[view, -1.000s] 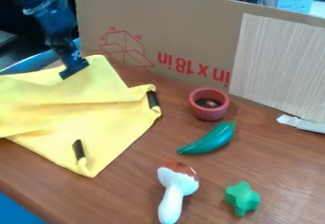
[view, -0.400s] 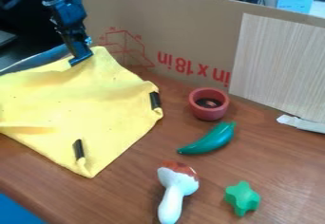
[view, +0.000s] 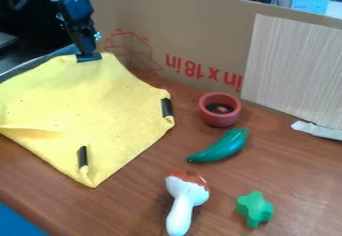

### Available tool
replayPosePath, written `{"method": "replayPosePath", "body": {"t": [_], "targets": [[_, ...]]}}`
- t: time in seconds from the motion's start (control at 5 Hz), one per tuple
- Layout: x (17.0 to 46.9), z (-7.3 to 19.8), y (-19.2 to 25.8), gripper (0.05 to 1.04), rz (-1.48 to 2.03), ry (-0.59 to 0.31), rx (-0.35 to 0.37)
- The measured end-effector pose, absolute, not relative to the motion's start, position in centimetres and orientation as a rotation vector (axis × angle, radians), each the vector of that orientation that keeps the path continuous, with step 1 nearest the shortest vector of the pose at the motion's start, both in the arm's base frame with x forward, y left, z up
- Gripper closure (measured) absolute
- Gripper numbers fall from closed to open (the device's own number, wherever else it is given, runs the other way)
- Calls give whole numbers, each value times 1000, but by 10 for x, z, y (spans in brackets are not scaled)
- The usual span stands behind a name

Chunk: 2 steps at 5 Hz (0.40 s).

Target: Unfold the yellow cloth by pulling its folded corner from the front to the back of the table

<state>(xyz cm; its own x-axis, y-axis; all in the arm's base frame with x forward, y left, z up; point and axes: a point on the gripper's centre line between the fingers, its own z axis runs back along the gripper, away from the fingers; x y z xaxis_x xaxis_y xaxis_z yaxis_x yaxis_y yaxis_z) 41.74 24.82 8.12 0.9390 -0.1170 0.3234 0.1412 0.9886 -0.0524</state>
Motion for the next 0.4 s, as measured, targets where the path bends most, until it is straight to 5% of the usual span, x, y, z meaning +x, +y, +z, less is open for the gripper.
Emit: {"method": "replayPosePath", "body": {"t": [0.4], "targets": [[416, 55, 261, 1034, -49, -478, -37]]}}
